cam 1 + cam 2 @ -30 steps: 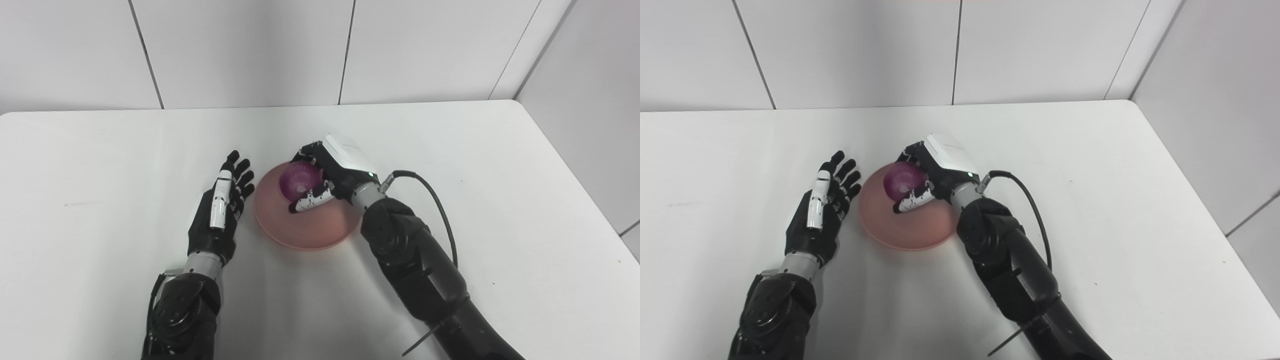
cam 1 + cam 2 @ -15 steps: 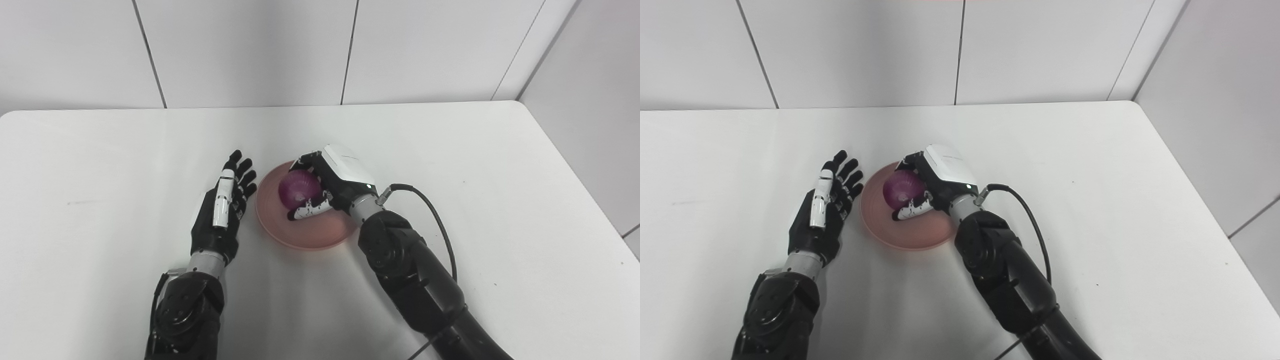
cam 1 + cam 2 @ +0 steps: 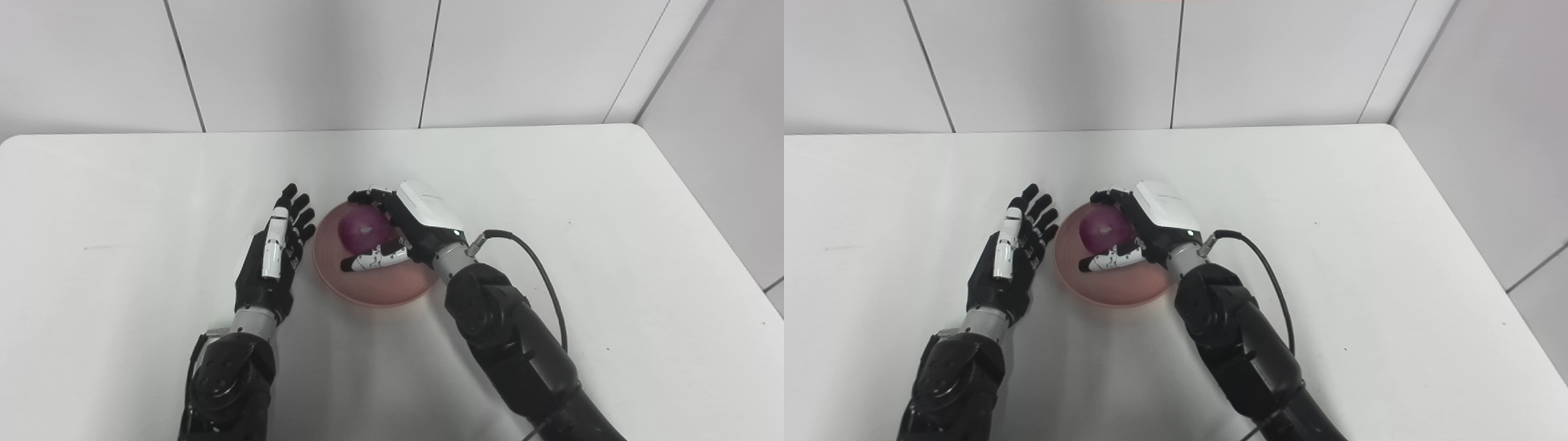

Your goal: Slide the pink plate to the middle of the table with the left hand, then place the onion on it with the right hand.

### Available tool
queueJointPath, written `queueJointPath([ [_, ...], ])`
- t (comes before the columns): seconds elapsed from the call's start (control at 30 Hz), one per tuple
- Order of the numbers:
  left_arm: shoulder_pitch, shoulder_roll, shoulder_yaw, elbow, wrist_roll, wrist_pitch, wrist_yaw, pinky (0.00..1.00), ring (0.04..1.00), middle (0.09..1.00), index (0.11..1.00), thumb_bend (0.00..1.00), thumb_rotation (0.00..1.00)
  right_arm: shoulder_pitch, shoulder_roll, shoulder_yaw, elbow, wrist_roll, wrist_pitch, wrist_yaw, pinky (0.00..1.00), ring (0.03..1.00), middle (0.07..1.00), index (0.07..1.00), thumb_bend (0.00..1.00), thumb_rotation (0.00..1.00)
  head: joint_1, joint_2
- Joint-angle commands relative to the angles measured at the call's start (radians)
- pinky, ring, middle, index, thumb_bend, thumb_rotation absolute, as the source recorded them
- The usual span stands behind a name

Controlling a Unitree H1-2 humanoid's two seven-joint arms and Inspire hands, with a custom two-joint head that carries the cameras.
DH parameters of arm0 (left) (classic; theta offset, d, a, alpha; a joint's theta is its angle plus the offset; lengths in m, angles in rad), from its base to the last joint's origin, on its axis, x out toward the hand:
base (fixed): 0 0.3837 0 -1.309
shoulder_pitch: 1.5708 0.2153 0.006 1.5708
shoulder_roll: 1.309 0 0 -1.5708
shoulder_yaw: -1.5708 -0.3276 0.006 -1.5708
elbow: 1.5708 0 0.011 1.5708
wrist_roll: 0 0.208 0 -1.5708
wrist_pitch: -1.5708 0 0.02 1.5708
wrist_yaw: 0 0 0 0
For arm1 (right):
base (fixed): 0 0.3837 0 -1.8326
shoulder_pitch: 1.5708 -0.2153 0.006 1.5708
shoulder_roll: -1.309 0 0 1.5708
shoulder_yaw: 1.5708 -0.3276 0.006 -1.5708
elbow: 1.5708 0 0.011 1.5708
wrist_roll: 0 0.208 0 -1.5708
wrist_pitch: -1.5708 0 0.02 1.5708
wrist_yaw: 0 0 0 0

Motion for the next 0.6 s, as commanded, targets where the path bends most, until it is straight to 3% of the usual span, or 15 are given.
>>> queueJointPath([
  [0.0,0.008,-0.004,-0.009,0.000,0.007,0.013,-0.008,0.96,0.949,0.955,0.946,0.48,1.00,-0.016,-0.008,-0.005,-0.036,0.001,-0.032,-0.001,0.65,0.752,0.797,0.809,1.00,0.42,0.001,0.000],
  [0.2,0.009,0.000,-0.011,0.005,0.009,0.004,-0.011,0.95,0.949,0.955,0.947,0.49,1.00,-0.002,-0.017,-0.007,-0.048,0.009,-0.065,-0.023,0.79,0.841,0.866,0.878,1.00,0.46,-0.001,-0.001],
  [0.37,0.010,-0.002,-0.012,0.005,0.014,-0.001,-0.006,0.94,0.945,0.952,0.946,0.49,1.00,0.023,-0.015,-0.041,-0.042,0.058,-0.175,-0.122,0.89,0.884,0.904,0.923,1.00,0.49,0.000,-0.002],
  [0.47,0.009,-0.005,-0.009,0.005,0.015,0.000,-0.006,0.94,0.944,0.948,0.941,0.48,1.00,0.040,-0.008,-0.067,-0.038,0.077,-0.230,-0.186,0.90,0.898,0.920,0.943,1.00,0.53,-0.001,-0.004],
  [0.57,0.009,-0.006,-0.006,0.005,0.010,-0.001,-0.009,0.94,0.946,0.948,0.935,0.47,1.00,0.069,0.019,-0.111,-0.049,0.111,-0.254,-0.244,0.85,0.894,0.928,0.946,1.00,0.59,0.000,-0.005],
])
